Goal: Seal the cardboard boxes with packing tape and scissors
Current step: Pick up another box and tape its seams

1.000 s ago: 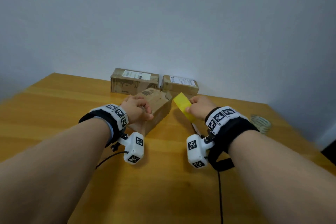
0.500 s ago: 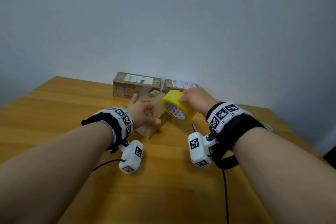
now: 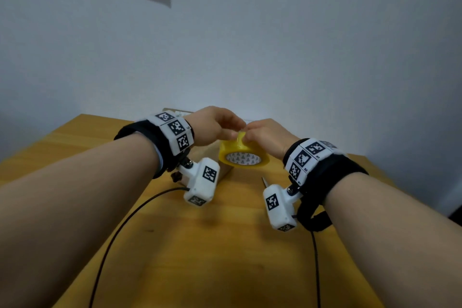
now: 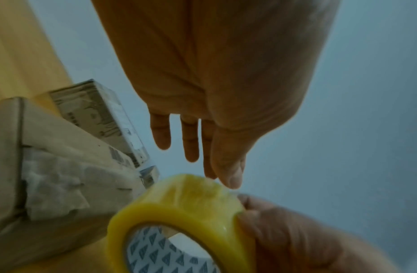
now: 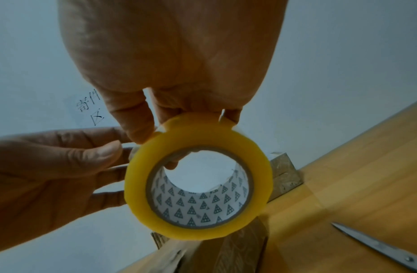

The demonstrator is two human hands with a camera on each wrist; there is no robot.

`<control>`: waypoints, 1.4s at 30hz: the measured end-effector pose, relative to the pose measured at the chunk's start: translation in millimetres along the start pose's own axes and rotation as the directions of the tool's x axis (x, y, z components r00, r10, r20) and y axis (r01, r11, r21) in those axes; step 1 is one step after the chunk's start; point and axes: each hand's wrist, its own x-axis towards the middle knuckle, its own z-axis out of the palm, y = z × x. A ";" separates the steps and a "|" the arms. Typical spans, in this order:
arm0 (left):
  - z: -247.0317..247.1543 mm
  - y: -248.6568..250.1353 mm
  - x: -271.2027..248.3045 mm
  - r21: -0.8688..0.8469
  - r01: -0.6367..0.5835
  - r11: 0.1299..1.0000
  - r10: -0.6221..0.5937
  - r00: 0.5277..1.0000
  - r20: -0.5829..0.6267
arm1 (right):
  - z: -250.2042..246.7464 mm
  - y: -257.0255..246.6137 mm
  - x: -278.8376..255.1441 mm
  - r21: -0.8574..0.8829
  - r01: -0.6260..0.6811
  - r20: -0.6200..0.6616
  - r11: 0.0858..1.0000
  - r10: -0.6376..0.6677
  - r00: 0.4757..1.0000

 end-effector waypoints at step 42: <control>-1.2 22.4 -5.4 0.053 0.076 0.996 -0.074 0.996 -0.043 | -18.7 10.8 -3.3 -0.164 0.141 0.002 0.976 -0.143 0.990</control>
